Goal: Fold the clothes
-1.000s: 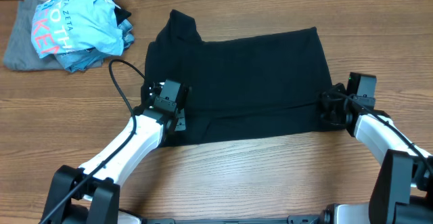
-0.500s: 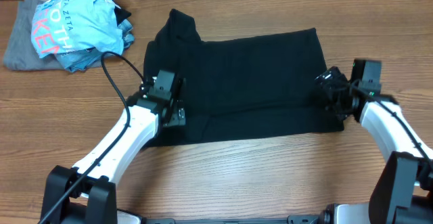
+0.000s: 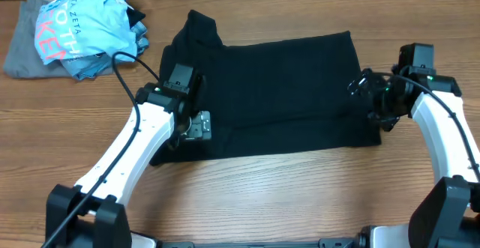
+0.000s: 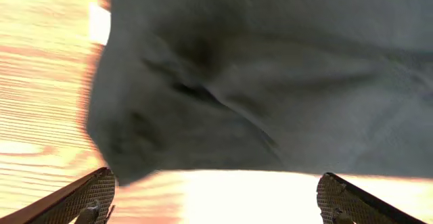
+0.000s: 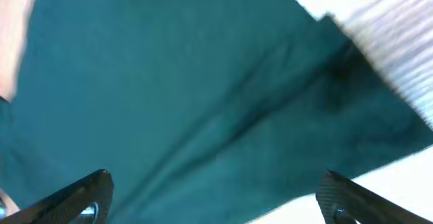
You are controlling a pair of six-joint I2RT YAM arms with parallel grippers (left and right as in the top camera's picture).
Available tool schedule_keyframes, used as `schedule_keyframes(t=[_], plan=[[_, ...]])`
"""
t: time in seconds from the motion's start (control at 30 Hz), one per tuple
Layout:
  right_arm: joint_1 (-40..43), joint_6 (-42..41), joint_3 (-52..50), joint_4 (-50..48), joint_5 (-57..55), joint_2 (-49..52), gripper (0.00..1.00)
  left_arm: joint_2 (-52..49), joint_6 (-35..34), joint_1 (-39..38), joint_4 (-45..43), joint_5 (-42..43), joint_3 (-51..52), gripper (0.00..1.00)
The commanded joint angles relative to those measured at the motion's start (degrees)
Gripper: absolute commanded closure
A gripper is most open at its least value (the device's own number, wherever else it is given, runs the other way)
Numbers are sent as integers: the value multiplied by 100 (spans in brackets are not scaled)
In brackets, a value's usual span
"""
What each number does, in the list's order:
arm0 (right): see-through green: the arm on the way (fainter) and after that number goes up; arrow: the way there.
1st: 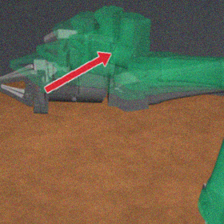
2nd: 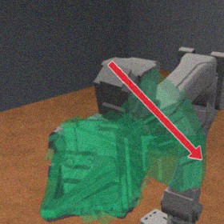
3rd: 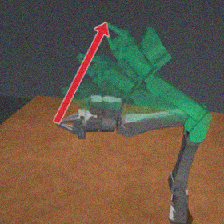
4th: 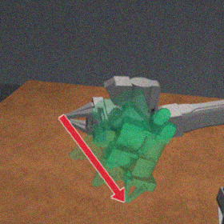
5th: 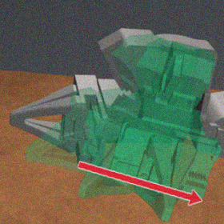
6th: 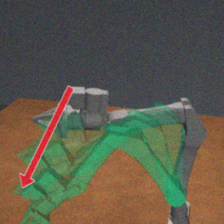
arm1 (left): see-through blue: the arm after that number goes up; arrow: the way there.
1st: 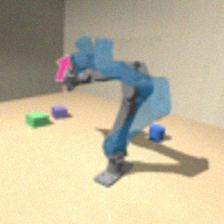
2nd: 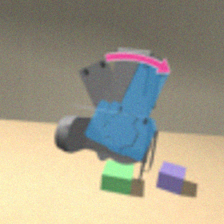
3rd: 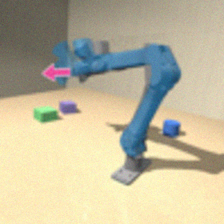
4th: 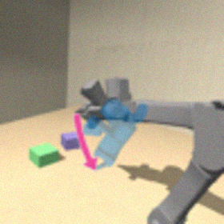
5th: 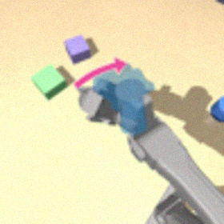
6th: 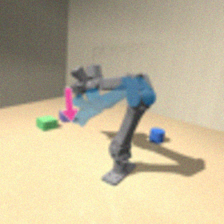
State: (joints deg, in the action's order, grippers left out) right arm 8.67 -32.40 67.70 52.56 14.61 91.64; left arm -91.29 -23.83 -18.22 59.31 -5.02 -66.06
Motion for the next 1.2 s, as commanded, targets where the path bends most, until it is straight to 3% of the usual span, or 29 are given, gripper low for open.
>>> schedule_keyframes(t=[0.0, 0.27, 0.53, 0.63, 0.73, 0.8, 0.93, 1.07, 1.17], plan=[[-232, 140, -256, -76, 111, 120, 0, -330, -85, 42, 39, 1196, 144, 2], [-531, 138, -446, -323, 109, 195, 0, -1143, -389, -181, -48, 1475, 146, 2], [-533, 140, -446, -407, 46, 195, 0, -1320, -385, -184, -538, 1515, 146, 9], [-533, 138, -476, -481, 33, 195, 0, -1320, -380, -184, -651, 1513, 146, 21], [-535, 136, -476, -468, -103, 205, 2, -1322, -317, -184, -737, 1491, 146, 51], [-535, 136, -518, -472, -219, 205, 3, -1322, -317, -177, -765, 1486, 146, 64], [-535, 133, -778, -658, -278, 205, 4, -1318, -319, -166, -774, 1493, 138, 69], [-535, 68, -1121, -1008, -275, 216, 7, -1318, -319, -166, -857, 1493, 129, 89], [-535, -142, -1416, -1276, -254, 227, 9, -1318, -317, -164, -892, 1488, 81, 91]])
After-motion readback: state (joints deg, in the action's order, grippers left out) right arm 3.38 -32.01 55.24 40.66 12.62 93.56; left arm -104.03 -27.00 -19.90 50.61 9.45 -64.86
